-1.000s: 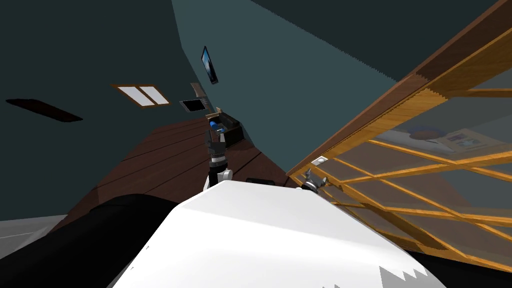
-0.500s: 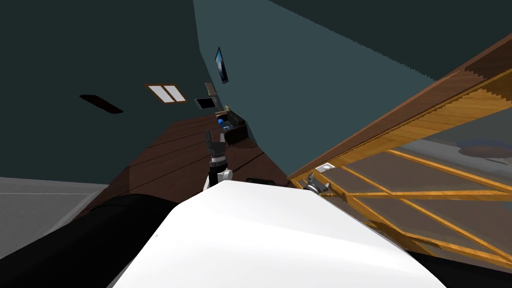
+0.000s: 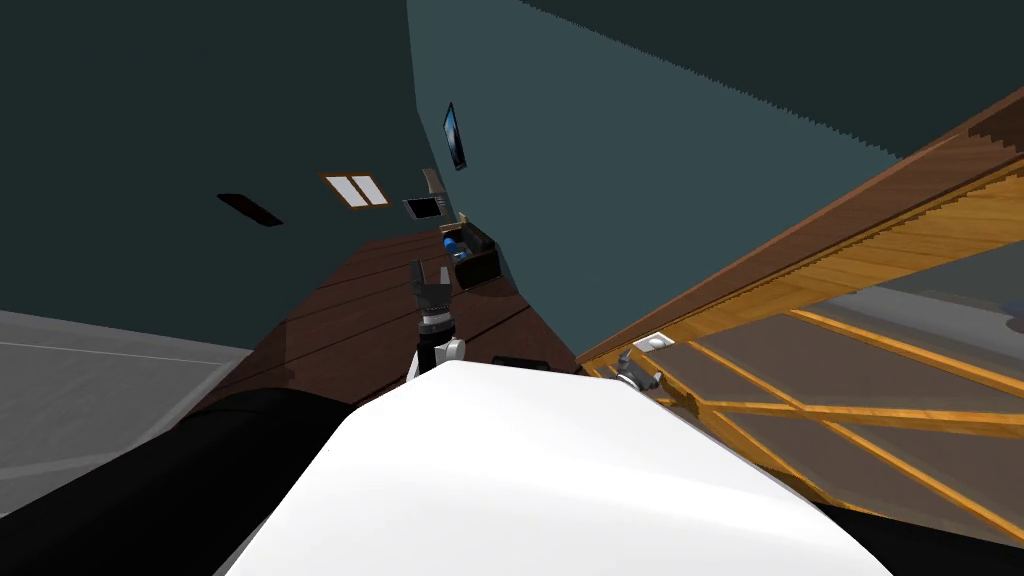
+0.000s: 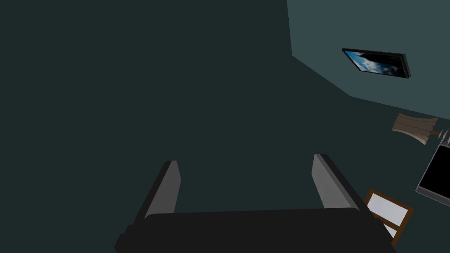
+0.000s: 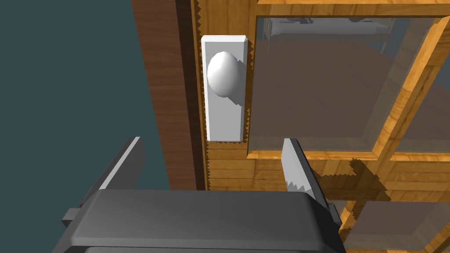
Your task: Pull the door open
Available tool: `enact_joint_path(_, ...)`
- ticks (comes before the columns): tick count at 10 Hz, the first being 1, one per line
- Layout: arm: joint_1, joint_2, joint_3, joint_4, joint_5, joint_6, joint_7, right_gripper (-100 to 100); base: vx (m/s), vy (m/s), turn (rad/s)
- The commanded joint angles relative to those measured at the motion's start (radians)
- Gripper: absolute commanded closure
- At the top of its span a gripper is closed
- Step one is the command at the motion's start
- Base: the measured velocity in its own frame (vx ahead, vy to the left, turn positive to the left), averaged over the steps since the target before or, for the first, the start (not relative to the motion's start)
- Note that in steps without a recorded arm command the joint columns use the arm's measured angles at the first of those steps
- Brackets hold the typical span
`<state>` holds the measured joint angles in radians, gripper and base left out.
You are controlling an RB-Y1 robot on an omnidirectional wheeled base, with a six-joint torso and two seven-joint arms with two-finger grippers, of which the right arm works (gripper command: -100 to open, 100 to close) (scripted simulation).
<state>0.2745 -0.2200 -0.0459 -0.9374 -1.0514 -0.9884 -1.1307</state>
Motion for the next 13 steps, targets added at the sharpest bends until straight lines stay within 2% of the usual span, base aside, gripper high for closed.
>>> enact_joint_path(1, 0.008, -0.001, -0.009, 0.003, 0.039, 0.005, -0.034, -100, 0.146, 0.015, -0.191)
enact_joint_path(5, 0.021, -0.003, -0.024, 0.008, 0.11, 0.014, -0.091, -100, 0.135, -0.005, -0.107)
enact_joint_path(13, 0.056, -0.008, -0.063, 0.019, 0.285, 0.037, -0.233, -100, 0.096, -0.031, -0.116)
